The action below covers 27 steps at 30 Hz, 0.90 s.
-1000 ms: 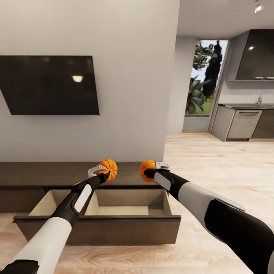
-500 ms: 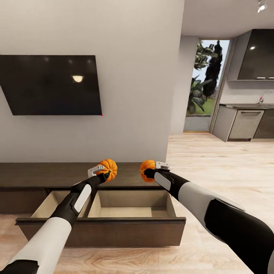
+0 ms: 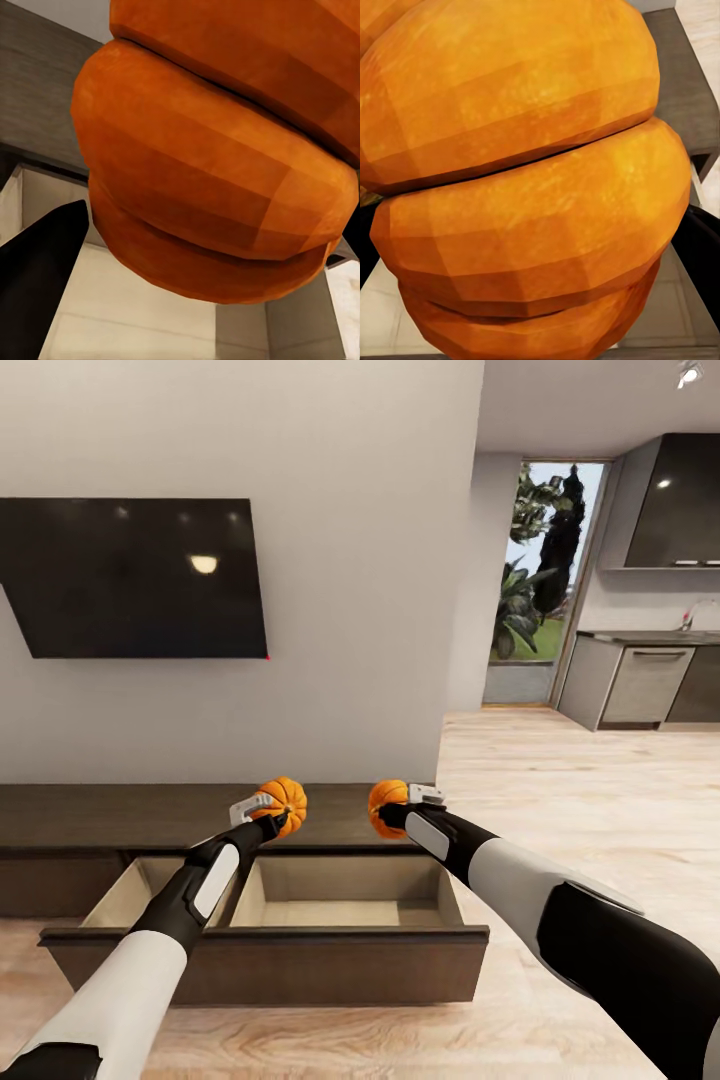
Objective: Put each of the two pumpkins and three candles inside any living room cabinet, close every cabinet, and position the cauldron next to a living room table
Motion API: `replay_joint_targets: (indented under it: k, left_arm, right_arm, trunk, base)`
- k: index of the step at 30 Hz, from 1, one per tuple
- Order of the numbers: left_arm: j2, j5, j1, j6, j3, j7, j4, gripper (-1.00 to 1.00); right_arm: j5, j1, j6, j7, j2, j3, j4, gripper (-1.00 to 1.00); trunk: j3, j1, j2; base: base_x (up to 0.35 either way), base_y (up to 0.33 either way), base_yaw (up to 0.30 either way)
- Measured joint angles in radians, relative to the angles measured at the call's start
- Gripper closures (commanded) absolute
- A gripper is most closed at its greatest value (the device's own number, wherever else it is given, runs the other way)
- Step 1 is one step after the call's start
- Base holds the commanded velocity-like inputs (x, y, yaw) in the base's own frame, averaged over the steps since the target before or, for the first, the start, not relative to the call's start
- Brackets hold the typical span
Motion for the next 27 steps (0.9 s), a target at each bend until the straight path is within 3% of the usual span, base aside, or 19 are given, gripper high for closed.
replay_joint_targets:
  k: [27]
  left_arm:
    - [-0.001, 0.000, 0.000, -0.002, -0.007, 0.001, 0.001, 1.00]
  right_arm:
    - [0.000, 0.000, 0.000, 0.000, -0.001, 0.000, 0.002, 1.00]
  trunk:
    - [-0.085, 0.104, -0.189]
  base:
    - [0.000, 0.000, 0.000]
